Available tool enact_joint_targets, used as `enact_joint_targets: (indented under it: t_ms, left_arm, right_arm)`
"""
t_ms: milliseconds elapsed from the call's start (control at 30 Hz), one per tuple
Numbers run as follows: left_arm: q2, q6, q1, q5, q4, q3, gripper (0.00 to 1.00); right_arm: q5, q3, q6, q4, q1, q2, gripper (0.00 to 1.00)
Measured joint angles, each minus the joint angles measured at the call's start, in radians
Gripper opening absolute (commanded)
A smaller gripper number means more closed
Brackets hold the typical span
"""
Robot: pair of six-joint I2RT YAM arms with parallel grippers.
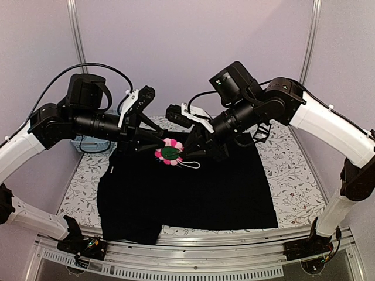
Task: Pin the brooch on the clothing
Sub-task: Pass from the right arm to the left, then pass from the left arm to the right
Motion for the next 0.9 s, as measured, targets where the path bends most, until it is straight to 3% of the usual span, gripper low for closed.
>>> enact_joint_targets:
  t_ms: [133, 233, 300, 400, 433, 567, 633, 700, 767, 900]
  left_arm:
    - [0.011, 0.008, -0.002, 0.008, -0.01, 0.001, 0.4]
    - [0.013, 0.015, -0.005, 0.02, -0.018, 0.001, 0.21]
    - [0.013, 0.022, -0.006, 0.032, -0.019, 0.001, 0.03]
    - [0.011, 0.034, -0.006, 0.053, -0.019, 0.001, 0.0]
    - [0.009, 0.033, -0.007, 0.057, -0.018, 0.001, 0.0]
    - [-0.015, 0.003, -0.006, 0.068, 0.014, -0.019, 0.0]
    - [-0.041, -0.044, 0.004, 0.082, 0.064, -0.056, 0.0]
    - [-0.077, -0.126, 0.035, 0.106, 0.15, -0.112, 0.0]
    - [-0.111, -0.214, 0.087, 0.12, 0.251, -0.164, 0.0]
    - [-0.165, -0.328, 0.149, 0.132, 0.401, -0.224, 0.0]
  right_arm:
    - [-0.006, 0.002, -0.018, 0.004, 0.008, 0.0, 0.0]
    - [-0.006, 0.002, -0.029, 0.005, 0.009, 0.0, 0.0]
    - [-0.005, 0.002, -0.035, 0.007, 0.009, 0.0, 0.0]
    - [-0.005, 0.002, -0.042, 0.011, 0.009, 0.0, 0.0]
    - [-0.005, 0.002, -0.043, 0.012, 0.009, 0.0, 0.06]
    - [0.011, -0.062, -0.034, 0.09, 0.009, -0.034, 0.48]
    - [0.03, -0.183, -0.026, 0.201, 0.009, -0.099, 0.72]
    - [0.044, -0.365, -0.005, 0.357, 0.009, -0.196, 0.88]
    - [0.047, -0.555, 0.027, 0.554, 0.008, -0.296, 0.96]
    - [0.049, -0.766, 0.156, 0.939, 0.007, -0.389, 0.96]
